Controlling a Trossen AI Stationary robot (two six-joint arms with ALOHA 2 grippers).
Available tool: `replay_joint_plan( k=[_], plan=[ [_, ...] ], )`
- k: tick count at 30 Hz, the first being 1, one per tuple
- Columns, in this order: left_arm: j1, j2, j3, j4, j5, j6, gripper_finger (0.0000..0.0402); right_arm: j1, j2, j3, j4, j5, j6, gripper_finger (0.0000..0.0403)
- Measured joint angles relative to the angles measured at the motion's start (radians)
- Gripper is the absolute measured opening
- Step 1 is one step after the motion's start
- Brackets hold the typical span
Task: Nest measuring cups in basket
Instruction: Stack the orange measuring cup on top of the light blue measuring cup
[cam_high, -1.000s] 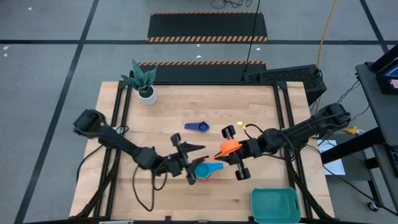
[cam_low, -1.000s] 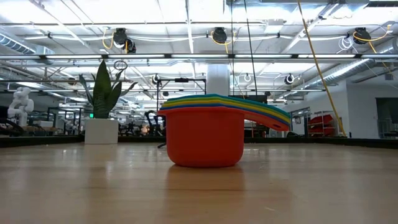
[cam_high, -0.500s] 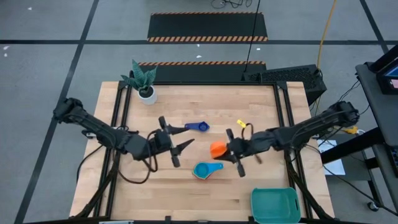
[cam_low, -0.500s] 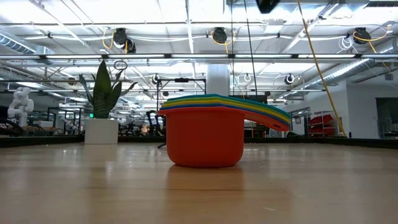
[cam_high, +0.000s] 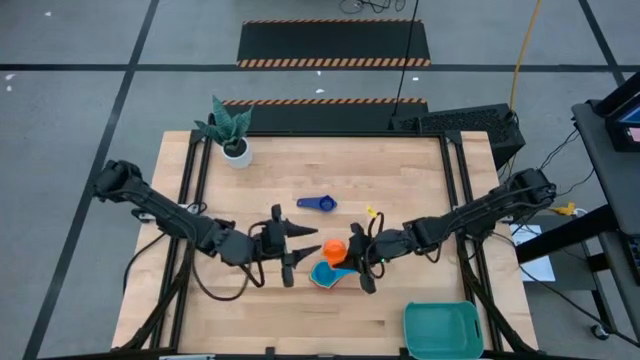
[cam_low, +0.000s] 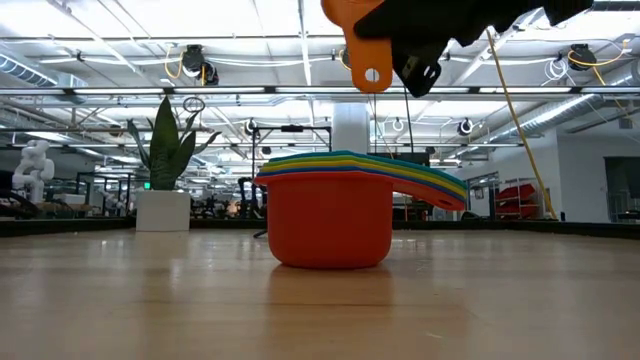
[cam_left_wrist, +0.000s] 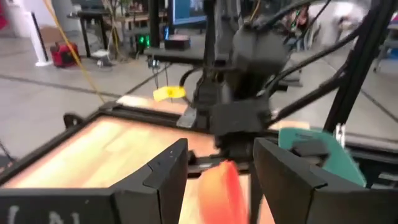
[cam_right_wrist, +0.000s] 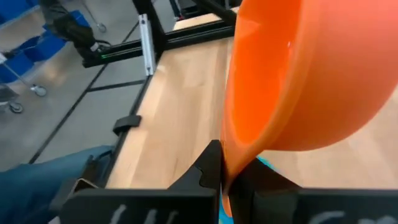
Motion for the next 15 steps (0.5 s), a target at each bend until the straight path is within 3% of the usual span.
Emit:
replay_joint_plan(
  k=[5,15],
  plan=[
    [-0.001,0.041,0.000,0.007,0.035,-0.050,0.0198,0.042,0.032,0.000,0.071,0.004,0.042,0.0000],
    [-0.011,0.077,-0.001,0.100,0.050,-0.100,0.0294,0.111,0.046,0.000,0.125,0.136,0.094,0.0000]
  ],
)
